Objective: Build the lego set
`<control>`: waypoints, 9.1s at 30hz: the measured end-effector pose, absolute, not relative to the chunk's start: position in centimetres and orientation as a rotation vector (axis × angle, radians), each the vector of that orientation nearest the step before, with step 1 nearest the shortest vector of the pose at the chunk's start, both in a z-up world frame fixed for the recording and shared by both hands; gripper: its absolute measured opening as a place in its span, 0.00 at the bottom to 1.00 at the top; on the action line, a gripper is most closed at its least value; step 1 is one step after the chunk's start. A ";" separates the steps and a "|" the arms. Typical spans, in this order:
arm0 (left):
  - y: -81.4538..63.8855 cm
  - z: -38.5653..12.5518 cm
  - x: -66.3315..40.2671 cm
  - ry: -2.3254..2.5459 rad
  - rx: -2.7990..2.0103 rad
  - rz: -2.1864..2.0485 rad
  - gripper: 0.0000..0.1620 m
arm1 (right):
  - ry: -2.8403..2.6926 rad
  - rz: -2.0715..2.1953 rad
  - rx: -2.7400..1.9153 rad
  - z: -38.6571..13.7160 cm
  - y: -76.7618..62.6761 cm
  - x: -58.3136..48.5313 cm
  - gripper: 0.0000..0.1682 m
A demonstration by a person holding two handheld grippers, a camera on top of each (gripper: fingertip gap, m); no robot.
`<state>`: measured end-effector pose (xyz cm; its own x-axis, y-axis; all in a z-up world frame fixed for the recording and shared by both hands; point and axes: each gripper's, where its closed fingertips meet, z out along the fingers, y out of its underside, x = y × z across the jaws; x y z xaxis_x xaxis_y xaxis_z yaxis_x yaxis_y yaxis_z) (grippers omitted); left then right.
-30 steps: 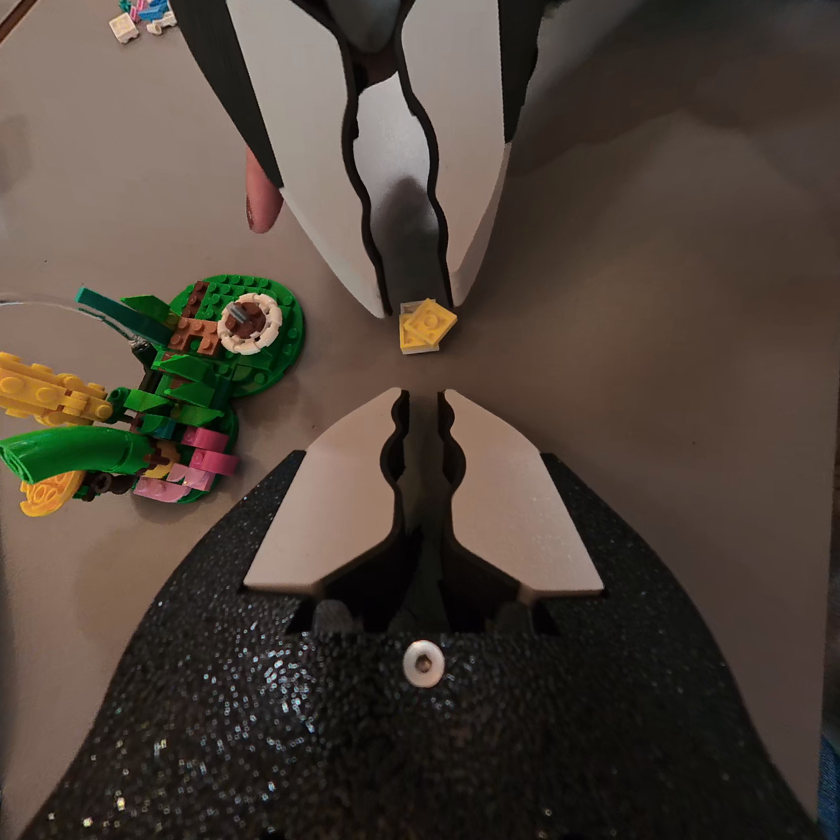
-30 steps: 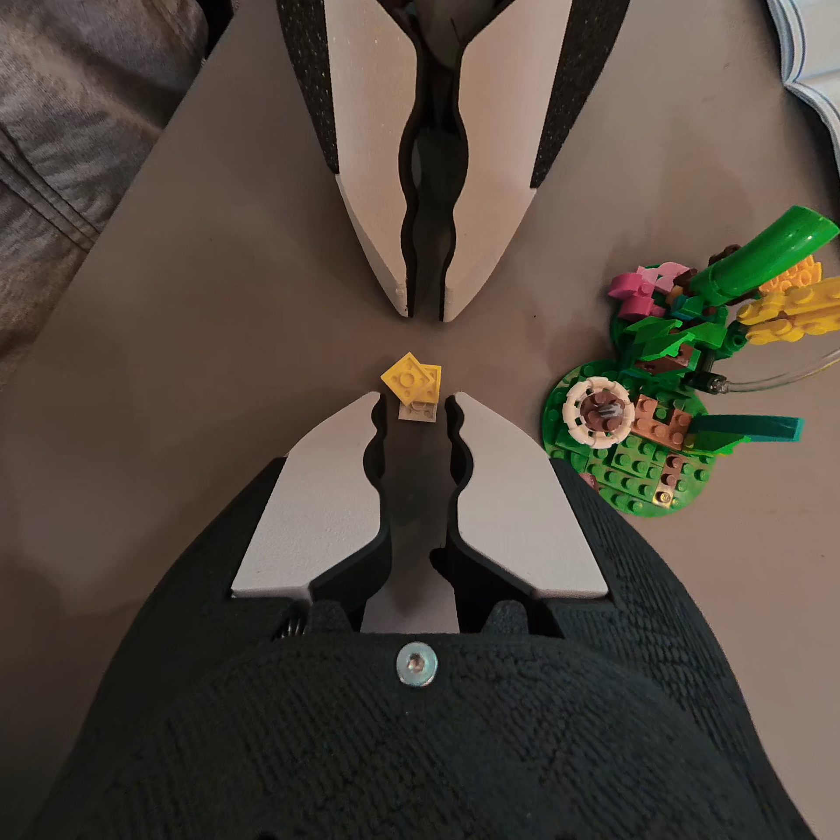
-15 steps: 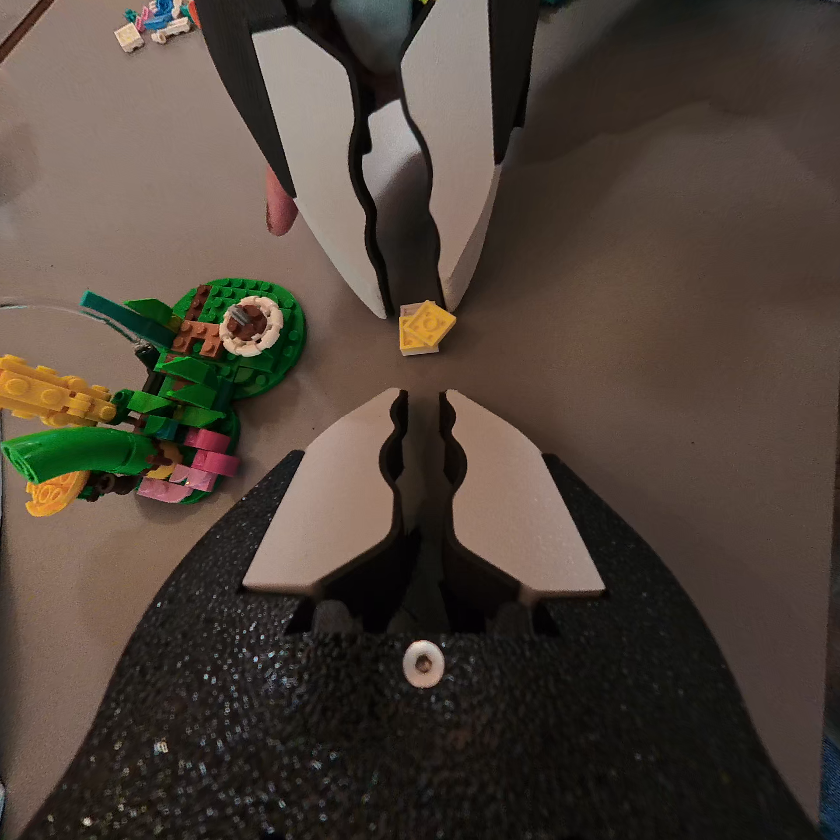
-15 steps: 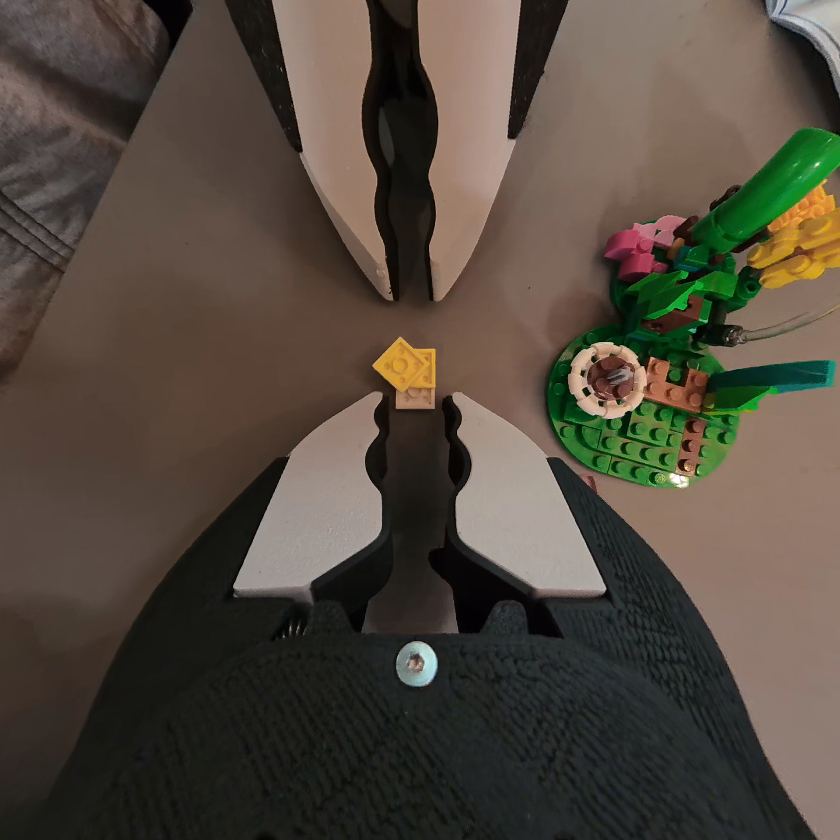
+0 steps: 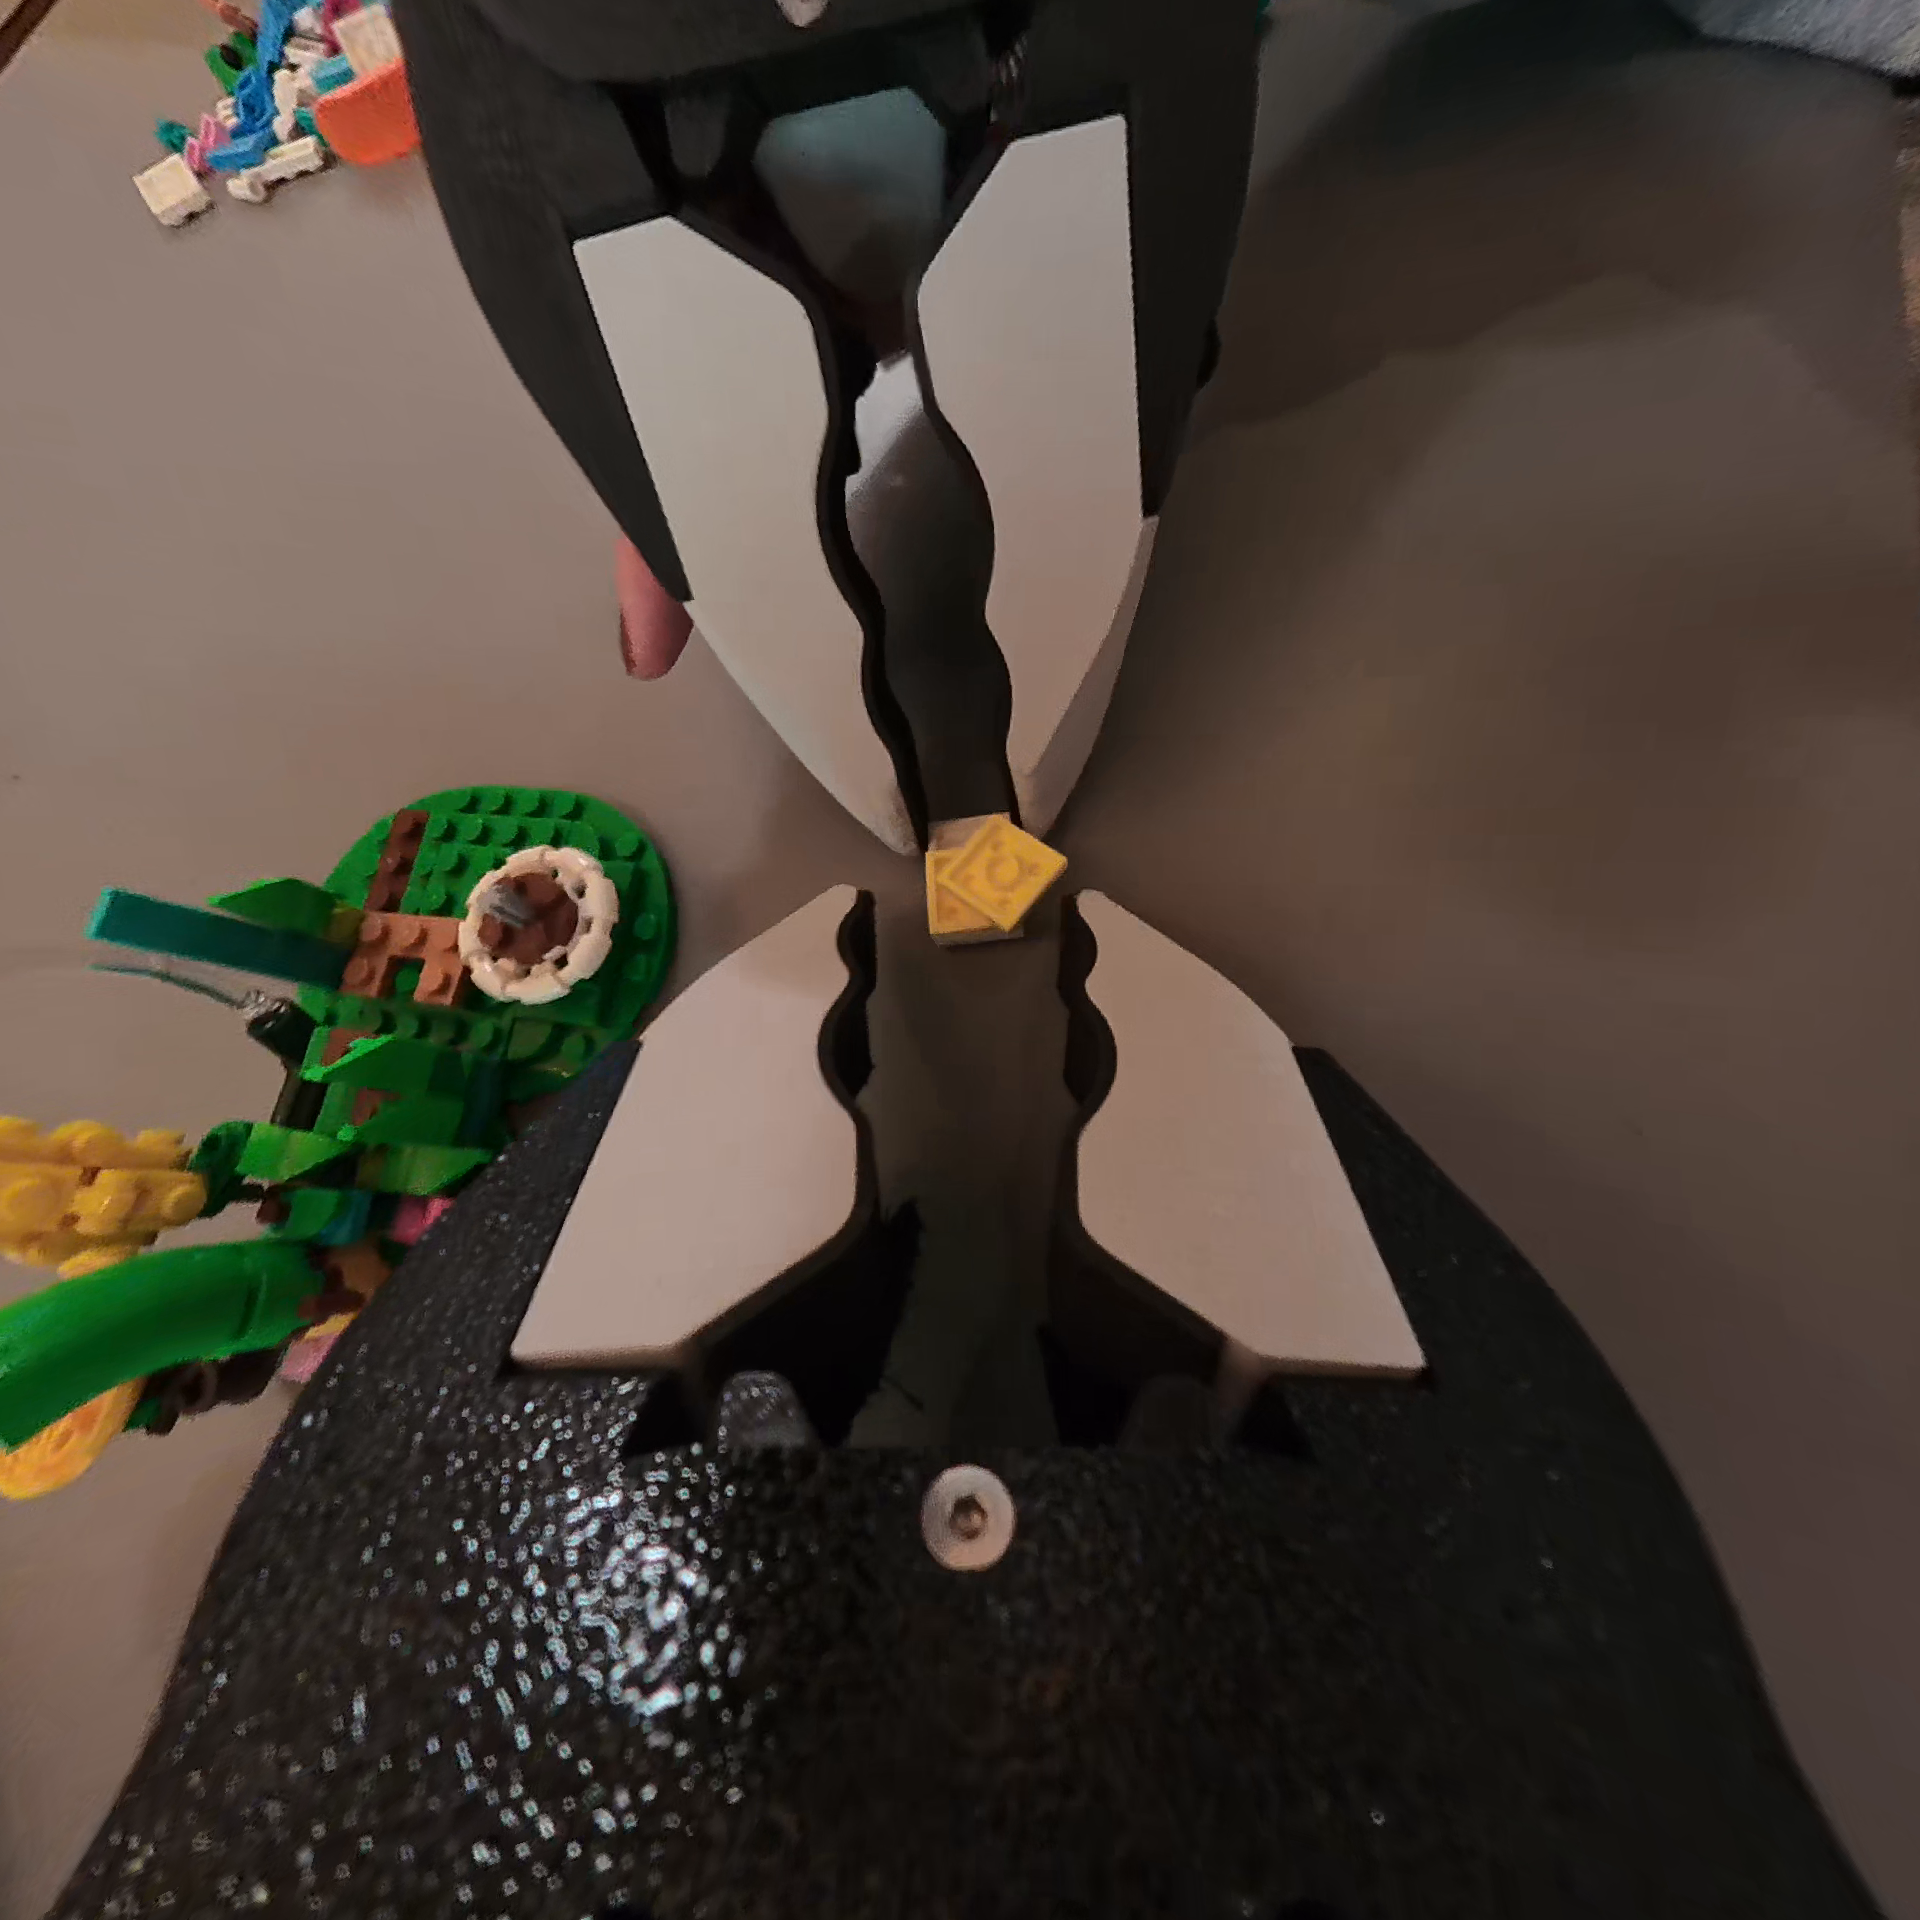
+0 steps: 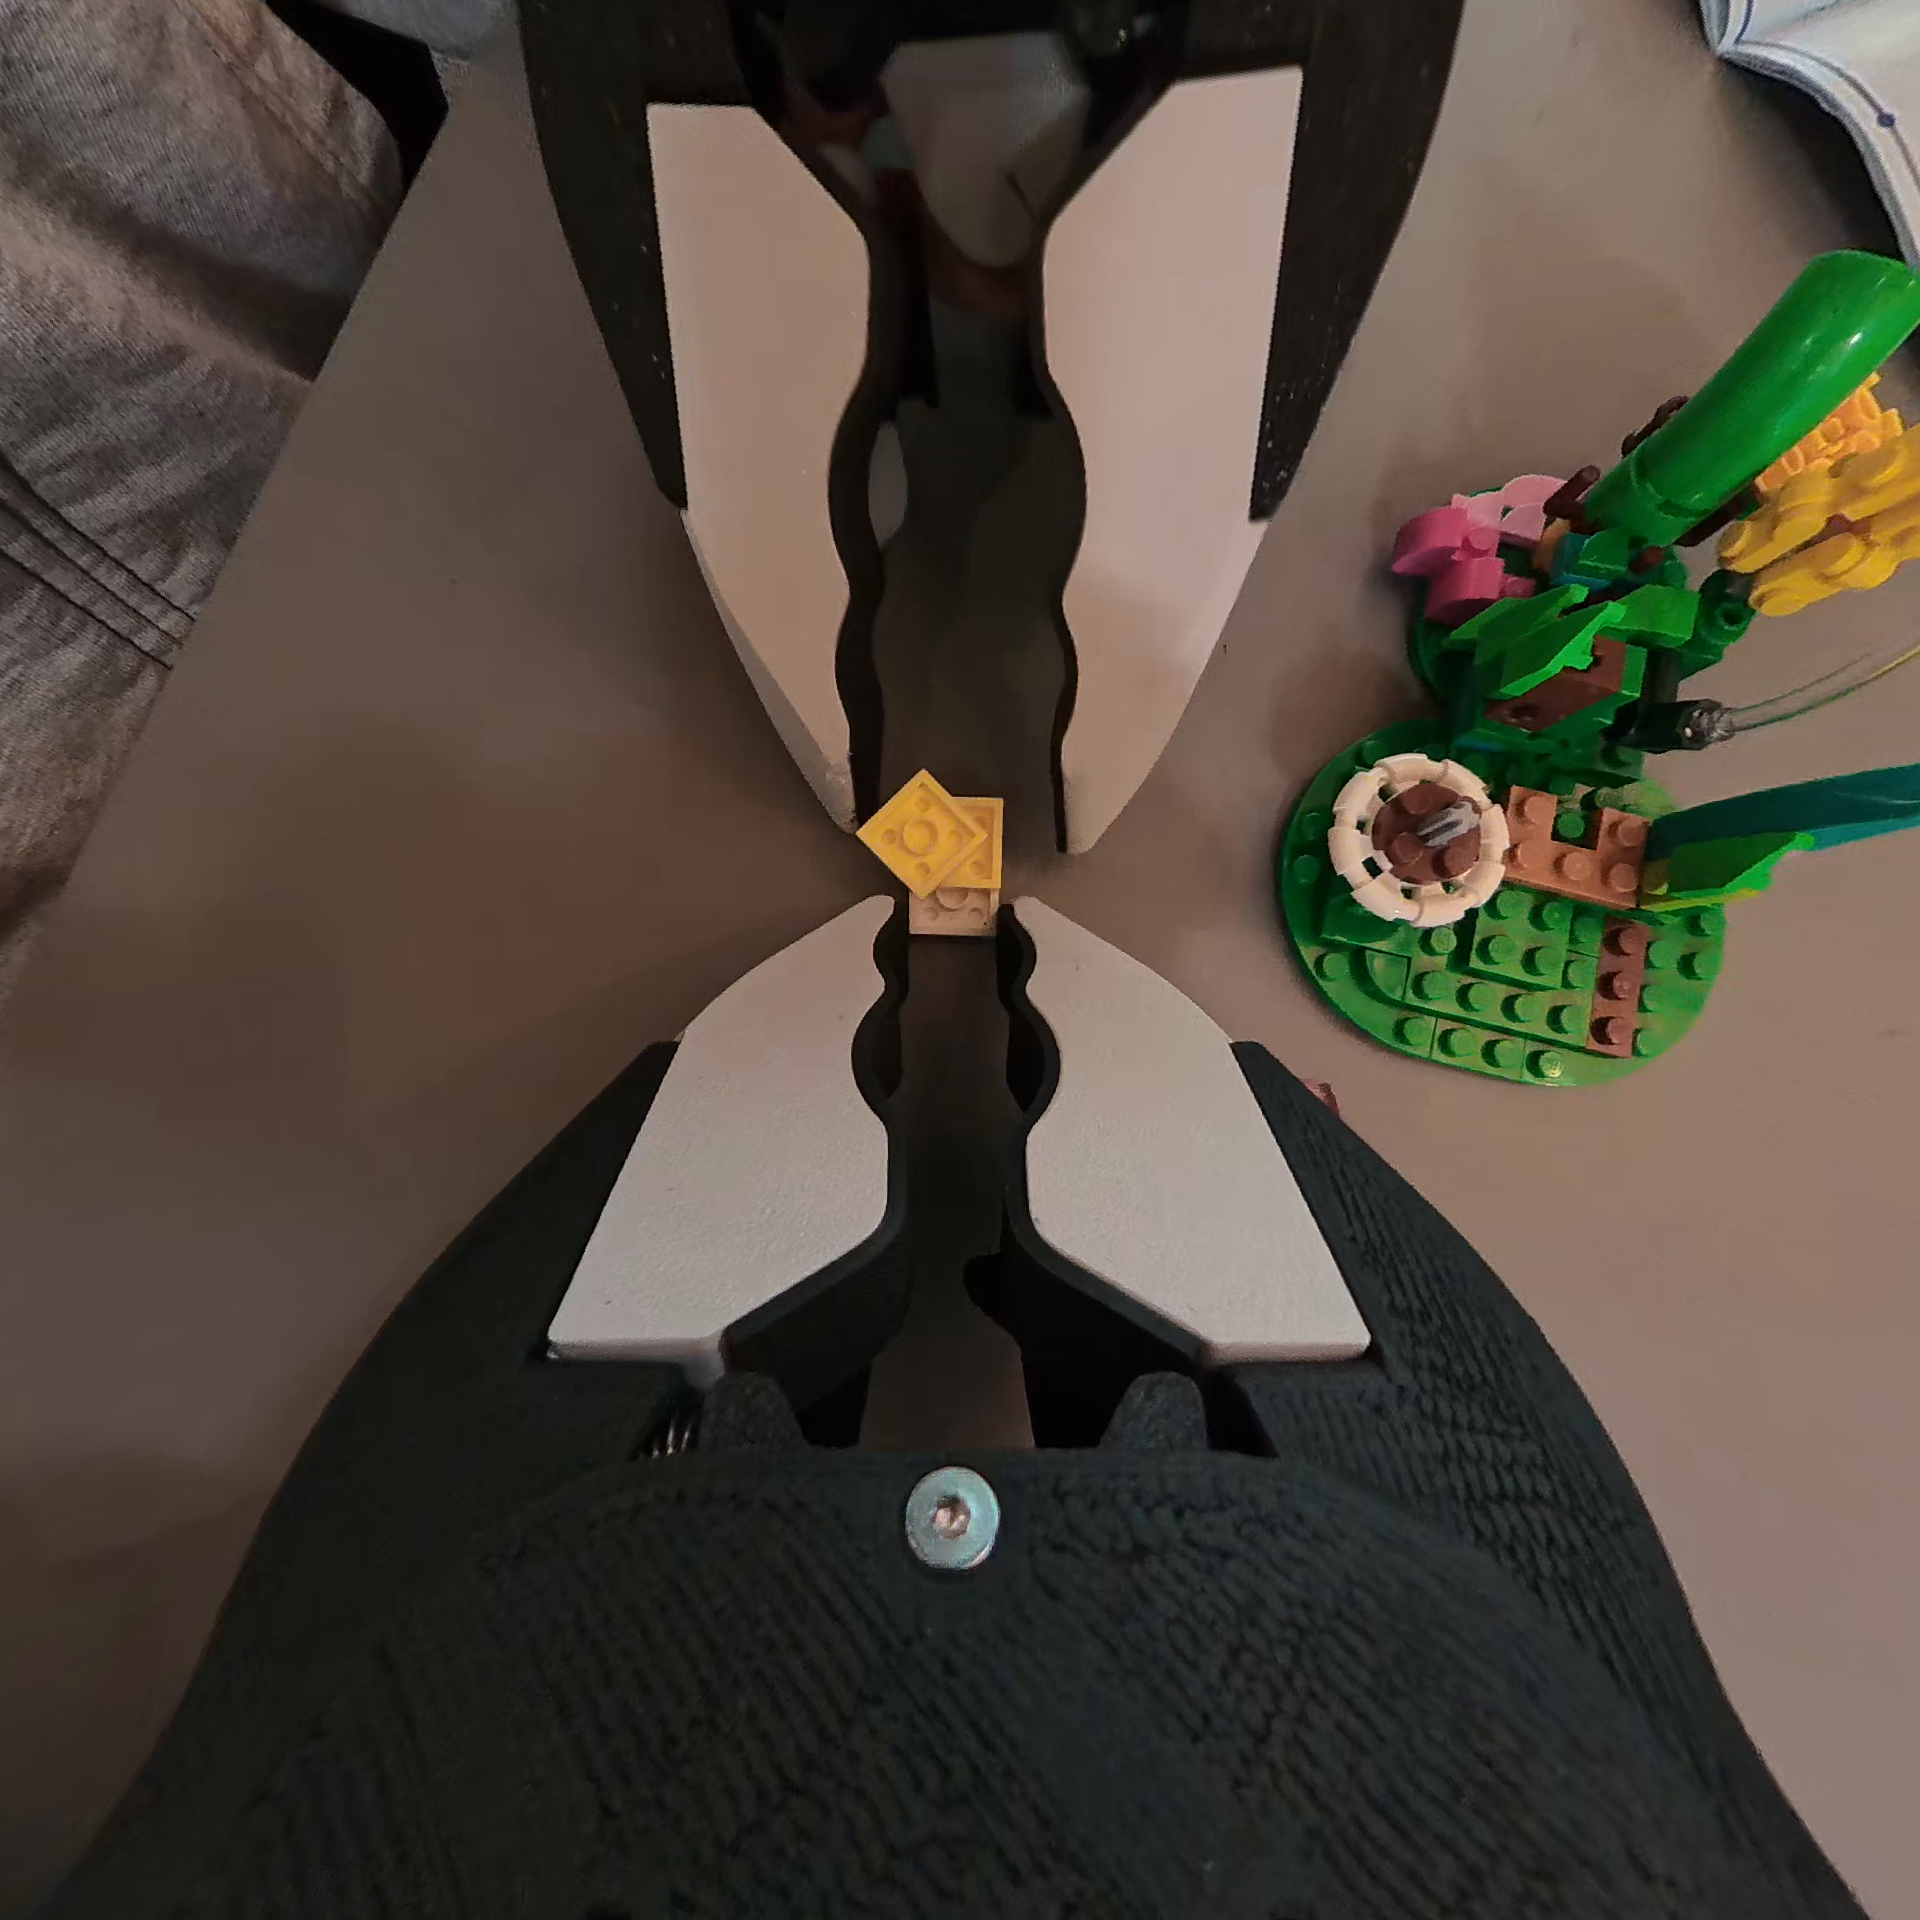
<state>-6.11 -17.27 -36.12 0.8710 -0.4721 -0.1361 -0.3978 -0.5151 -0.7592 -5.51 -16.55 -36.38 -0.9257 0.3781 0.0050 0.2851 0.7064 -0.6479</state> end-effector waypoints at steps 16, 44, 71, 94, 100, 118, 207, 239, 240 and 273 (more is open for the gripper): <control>-17.6 -34.0 -4.8 0.944 -1.984 -0.138 0.20 | -2.808 0.914 -0.542 -36.5 -16.6 -5.5 0.09; -17.0 -34.9 -5.8 0.861 -2.002 0.152 0.03 | -2.777 0.860 -0.591 -36.5 -16.9 -5.7 0.09; -16.7 -32.0 -8.0 1.043 -1.686 0.855 0.03 | -2.403 1.481 -1.167 -31.4 -17.9 -7.2 0.09; -17.5 -31.9 -5.4 0.667 -1.933 0.111 0.16 | -2.449 1.440 -0.889 -32.9 -17.6 -5.8 0.09; -17.6 -33.2 -5.4 0.565 -1.974 -0.106 0.12 | -2.444 1.341 -0.643 -33.0 -17.9 -5.3 0.09; -17.5 -33.3 -5.7 0.589 -1.986 -0.085 0.14 | -2.436 1.309 -0.576 -33.6 -18.0 -5.4 0.09; -17.3 -35.3 -6.7 0.763 -2.089 -0.107 0.10 | -2.600 1.003 -0.805 -36.4 -16.5 -5.7 0.09; -17.5 -35.7 -6.6 0.860 -2.101 -0.163 0.10 | -2.592 1.122 -0.753 -36.3 -16.7 -5.8 0.09; -17.6 -35.7 -6.6 0.863 -2.104 -0.165 0.10 | -2.592 1.121 -0.752 -36.3 -16.7 -5.8 0.09; -17.5 -36.1 -6.7 0.849 -2.119 -0.191 0.12 | -2.583 1.136 -0.745 -36.3 -16.7 -5.9 0.09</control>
